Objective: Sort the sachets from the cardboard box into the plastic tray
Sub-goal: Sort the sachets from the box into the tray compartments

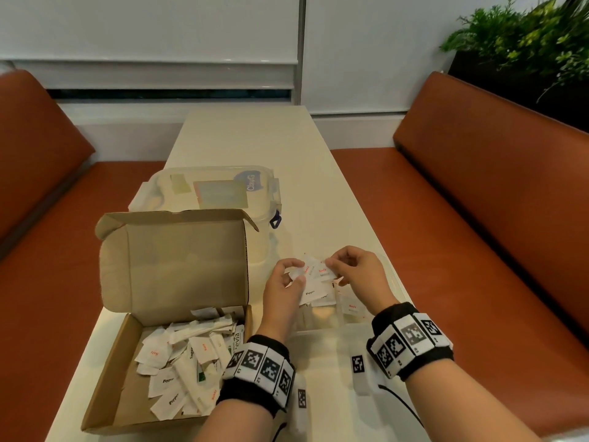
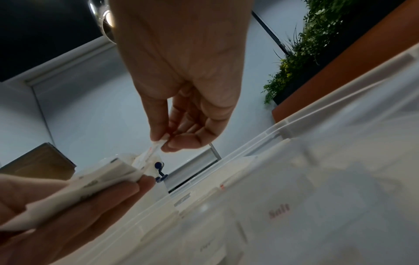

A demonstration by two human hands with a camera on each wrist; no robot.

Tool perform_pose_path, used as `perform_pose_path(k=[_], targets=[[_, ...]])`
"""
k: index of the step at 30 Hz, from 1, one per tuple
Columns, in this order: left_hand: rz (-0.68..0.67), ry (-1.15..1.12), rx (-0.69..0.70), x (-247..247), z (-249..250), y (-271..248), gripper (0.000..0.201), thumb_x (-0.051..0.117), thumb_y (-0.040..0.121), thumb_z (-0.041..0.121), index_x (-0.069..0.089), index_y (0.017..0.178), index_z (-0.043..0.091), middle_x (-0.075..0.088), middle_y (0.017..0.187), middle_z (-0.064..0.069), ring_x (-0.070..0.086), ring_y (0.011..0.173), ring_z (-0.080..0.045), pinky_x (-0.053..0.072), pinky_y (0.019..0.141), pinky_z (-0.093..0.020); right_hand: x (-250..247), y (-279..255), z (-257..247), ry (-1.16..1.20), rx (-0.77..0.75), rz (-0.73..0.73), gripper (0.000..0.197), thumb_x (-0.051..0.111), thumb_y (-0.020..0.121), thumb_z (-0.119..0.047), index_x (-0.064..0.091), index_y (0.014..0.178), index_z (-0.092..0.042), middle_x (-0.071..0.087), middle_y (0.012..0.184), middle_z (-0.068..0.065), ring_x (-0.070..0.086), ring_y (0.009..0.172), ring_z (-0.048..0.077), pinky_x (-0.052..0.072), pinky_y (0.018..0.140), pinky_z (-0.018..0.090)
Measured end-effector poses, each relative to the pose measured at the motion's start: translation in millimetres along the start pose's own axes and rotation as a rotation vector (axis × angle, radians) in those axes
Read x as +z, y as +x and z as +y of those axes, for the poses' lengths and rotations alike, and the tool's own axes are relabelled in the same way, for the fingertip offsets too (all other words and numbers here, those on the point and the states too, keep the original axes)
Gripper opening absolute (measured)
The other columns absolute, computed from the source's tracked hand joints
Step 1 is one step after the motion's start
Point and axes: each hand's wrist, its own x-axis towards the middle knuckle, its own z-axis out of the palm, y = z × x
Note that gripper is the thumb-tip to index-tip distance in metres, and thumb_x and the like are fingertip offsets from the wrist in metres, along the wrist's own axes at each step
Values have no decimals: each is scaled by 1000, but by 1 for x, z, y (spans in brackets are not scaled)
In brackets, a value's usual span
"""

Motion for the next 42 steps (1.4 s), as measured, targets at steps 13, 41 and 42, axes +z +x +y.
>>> perform_pose_path(k=[13,41,42], targets=[[46,11,20,8,4,3,15,70,84,19,72,99,18,72,90,7,68,85,-6,54,75,-18,-5,-9,0,327,91,16,8,68,84,-9,66,81,-3,66,82,13,69,71,19,55,56,23],[66,190,35,20,-5,5,10,68,85,12,74,92,17,73,91,-1,68,86,-14,54,83,-27,-23,4,-12,-342,-136,-120,10,66,87,-19,70,80,-14,58,65,-6,46,55,0,36,53,4],[80,187,37,20,-7,6,12,68,85,12,73,93,19,72,92,1,67,84,-10,53,80,-24,-25,7,-15,-430,-156,-146,11,63,89,-20,70,82,-14,59,68,-6,46,58,0,36,54,5]])
